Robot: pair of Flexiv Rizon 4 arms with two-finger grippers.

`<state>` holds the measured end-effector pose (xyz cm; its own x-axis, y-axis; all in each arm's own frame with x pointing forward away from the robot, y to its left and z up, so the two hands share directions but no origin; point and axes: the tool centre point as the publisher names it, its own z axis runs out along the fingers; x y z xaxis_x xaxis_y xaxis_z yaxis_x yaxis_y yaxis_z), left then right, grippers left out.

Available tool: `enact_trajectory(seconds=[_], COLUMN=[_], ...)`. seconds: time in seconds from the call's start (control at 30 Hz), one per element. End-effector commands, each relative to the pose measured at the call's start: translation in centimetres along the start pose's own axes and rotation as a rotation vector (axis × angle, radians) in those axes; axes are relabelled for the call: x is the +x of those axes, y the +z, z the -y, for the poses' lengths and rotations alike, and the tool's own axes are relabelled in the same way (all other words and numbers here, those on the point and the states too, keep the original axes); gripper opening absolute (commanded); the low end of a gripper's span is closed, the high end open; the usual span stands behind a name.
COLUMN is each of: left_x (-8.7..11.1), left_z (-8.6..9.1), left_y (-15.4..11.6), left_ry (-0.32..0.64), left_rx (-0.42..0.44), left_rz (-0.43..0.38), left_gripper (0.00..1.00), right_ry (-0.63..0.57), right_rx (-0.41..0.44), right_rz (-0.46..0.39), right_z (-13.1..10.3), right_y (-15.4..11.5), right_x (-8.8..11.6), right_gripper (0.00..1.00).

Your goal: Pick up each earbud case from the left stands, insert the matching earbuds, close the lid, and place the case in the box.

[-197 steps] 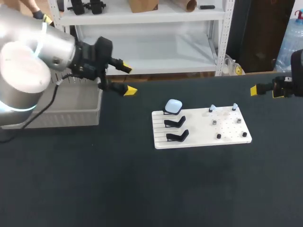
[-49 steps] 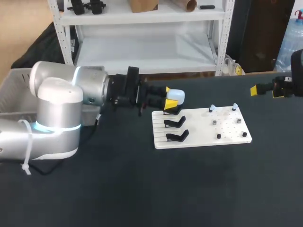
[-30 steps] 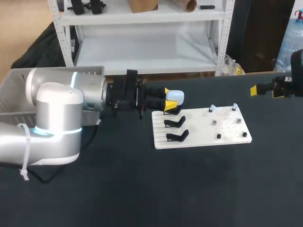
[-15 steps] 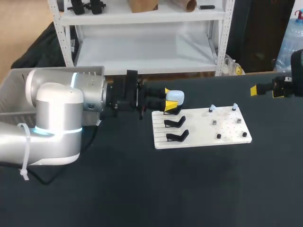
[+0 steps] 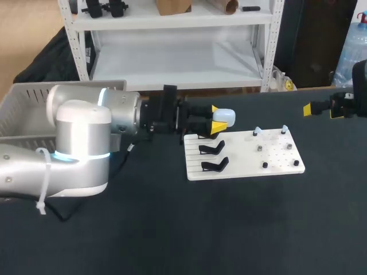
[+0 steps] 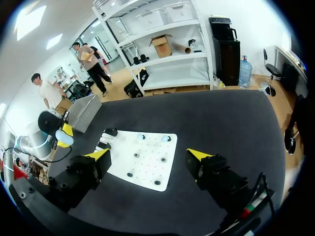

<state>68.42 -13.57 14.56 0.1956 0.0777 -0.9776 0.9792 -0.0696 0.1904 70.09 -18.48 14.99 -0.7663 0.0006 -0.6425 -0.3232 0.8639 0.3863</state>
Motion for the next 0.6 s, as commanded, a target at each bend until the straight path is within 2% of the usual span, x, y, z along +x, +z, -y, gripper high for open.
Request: enact_trajectory(seconds=[0.03,0.23,0.4,0.6], left_x=[0.9,1.2,1.4,1.6], left_z=[-1.1,-0.8,-0.5,-0.4], left_y=[0.9,1.3,1.4,1.4], left_ry=[-0.008,-0.035,-0.045,-0.054], left_rx=[0.038,0.016,-0.003,-0.022], left_rz=[0.019,0.043,0.05,0.052], left_gripper=[0.0,0.0,0.0,0.0], right_ry=[-0.001,0.002,-0.008,-0.083], right_rx=[-0.002,-0.025,-0.045,-0.053], right_rz=[0.0,-0.014,-0.005,-0.028], right_z=[0.1,-1.1,-3.2,-6.2], right_y=[0.0,-0.4,-0.8,-0.9], right_x=[0.0,0.5,0.5,1.1], right_gripper=[1.0,1.0,1.0,1.0])
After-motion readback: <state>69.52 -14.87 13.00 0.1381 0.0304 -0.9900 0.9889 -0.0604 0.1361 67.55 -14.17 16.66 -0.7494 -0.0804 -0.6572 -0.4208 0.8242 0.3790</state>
